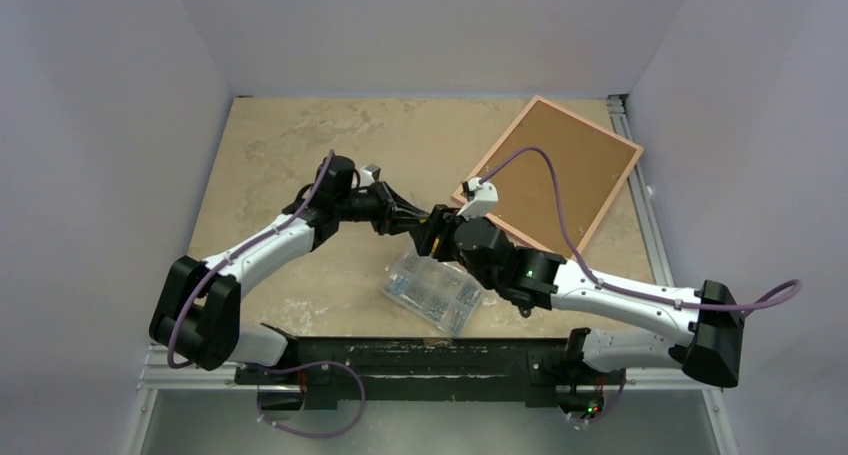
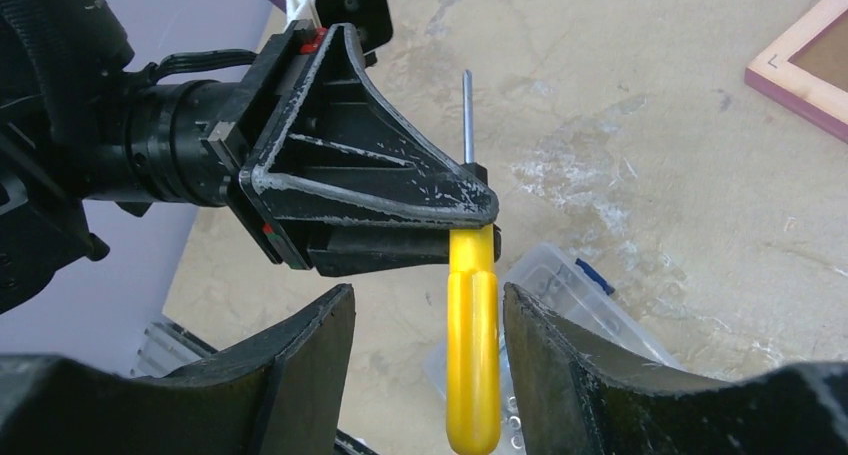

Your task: Take the photo out of the frame

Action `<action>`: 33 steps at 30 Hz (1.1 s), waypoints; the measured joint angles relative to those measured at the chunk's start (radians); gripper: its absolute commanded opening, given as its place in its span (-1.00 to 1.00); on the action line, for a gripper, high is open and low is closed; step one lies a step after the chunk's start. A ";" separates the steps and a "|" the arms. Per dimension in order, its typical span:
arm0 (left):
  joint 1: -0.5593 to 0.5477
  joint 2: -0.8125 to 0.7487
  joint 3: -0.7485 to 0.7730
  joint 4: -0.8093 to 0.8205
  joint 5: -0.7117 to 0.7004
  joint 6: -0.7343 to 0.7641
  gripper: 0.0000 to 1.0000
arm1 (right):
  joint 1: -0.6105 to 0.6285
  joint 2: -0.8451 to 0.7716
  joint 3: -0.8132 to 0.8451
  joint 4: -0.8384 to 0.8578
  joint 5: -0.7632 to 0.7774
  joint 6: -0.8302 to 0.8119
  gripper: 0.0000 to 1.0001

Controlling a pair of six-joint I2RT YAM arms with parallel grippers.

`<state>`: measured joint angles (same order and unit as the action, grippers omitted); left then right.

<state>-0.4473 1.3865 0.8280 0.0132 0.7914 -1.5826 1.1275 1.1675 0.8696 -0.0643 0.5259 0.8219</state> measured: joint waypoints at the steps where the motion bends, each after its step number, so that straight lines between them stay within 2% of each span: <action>1: 0.000 0.000 0.000 0.007 -0.002 -0.007 -1.00 | 0.000 -0.002 0.000 -0.005 0.007 0.000 0.09; 4: 0.002 0.001 0.000 0.020 -0.003 -0.026 -1.00 | 0.001 -0.003 -0.003 -0.008 0.011 -0.008 0.06; 10: 0.002 0.001 -0.002 0.024 -0.008 -0.049 -1.00 | 0.006 -0.011 -0.024 -0.031 0.043 -0.020 -0.14; 15: 0.002 0.001 -0.002 0.021 -0.014 -0.048 -1.00 | 0.006 -0.036 -0.042 -0.033 0.078 -0.019 -0.51; 16: 0.002 0.001 -0.002 0.019 -0.018 -0.048 -1.00 | 0.006 -0.035 -0.042 -0.030 0.080 -0.019 -0.53; 19: 0.002 0.001 -0.002 0.000 -0.027 -0.048 -1.00 | 0.010 -0.024 -0.042 -0.022 0.082 -0.019 -0.27; 25: 0.002 0.001 -0.002 -0.055 -0.051 -0.042 -1.00 | 0.010 0.031 -0.039 -0.029 0.077 -0.023 -0.27; 27: 0.002 0.000 -0.002 -0.061 -0.053 -0.039 -1.00 | 0.010 0.035 -0.039 -0.029 0.077 -0.026 -0.44; 29: 0.002 0.000 -0.002 -0.061 -0.055 -0.039 -1.00 | 0.010 0.035 -0.039 -0.024 0.075 -0.029 -0.86; 30: 0.002 0.000 -0.002 -0.061 -0.056 -0.039 -1.00 | 0.011 0.035 -0.039 -0.021 0.073 -0.030 -1.00; 32: 0.002 0.000 -0.002 -0.061 -0.056 -0.035 -1.00 | 0.013 0.035 -0.038 -0.018 0.068 -0.031 -1.00; 33: 0.002 0.000 -0.002 -0.061 -0.057 -0.033 -0.78 | 0.013 0.035 -0.038 -0.019 0.068 -0.027 -1.00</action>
<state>-0.4454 1.3861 0.8265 -0.0475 0.7345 -1.6157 1.1404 1.2022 0.8318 -0.0830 0.5938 0.7952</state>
